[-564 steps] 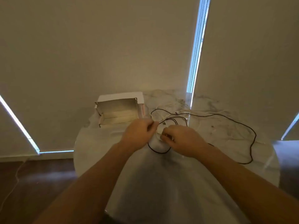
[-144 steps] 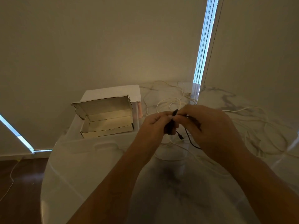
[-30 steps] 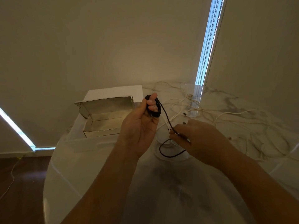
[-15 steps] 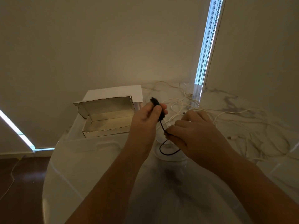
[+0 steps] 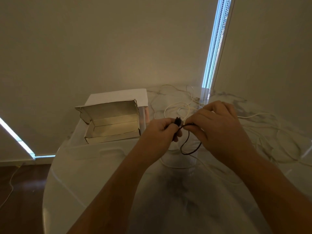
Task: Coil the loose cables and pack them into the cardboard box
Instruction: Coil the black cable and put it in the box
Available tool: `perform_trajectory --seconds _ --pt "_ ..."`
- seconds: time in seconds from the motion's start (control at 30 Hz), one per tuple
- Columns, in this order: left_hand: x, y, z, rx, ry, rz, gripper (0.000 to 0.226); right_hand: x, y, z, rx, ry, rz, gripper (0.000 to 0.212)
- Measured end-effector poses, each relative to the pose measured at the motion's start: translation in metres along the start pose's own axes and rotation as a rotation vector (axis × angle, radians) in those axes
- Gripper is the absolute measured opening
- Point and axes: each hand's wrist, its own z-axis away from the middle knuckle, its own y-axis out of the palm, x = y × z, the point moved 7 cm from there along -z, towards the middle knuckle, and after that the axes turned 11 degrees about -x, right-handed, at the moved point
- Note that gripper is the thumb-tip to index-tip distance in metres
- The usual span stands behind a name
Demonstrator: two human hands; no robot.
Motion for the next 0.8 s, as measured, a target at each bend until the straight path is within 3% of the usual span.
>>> perform_trajectory --seconds 0.17,0.27,0.5,0.67,0.8 --pt "0.001 0.004 0.003 0.058 -0.041 0.011 0.032 -0.010 0.002 0.002 0.007 -0.001 0.006 0.030" --pt "-0.003 0.004 0.005 0.086 0.019 -0.019 0.032 -0.021 0.006 0.005 -0.001 0.025 -0.013 0.017" --pt "-0.004 -0.007 0.002 -0.020 0.076 0.000 0.026 -0.041 0.019 0.011 0.062 0.190 -0.221 0.016" --pt "-0.001 -0.013 -0.001 -0.069 0.019 0.190 0.030 -0.044 0.021 0.011 0.083 0.251 -0.271 0.016" --pt "0.006 -0.011 -0.003 -0.043 -0.128 0.449 0.032 -0.045 0.019 0.011 0.060 0.309 -0.261 0.014"
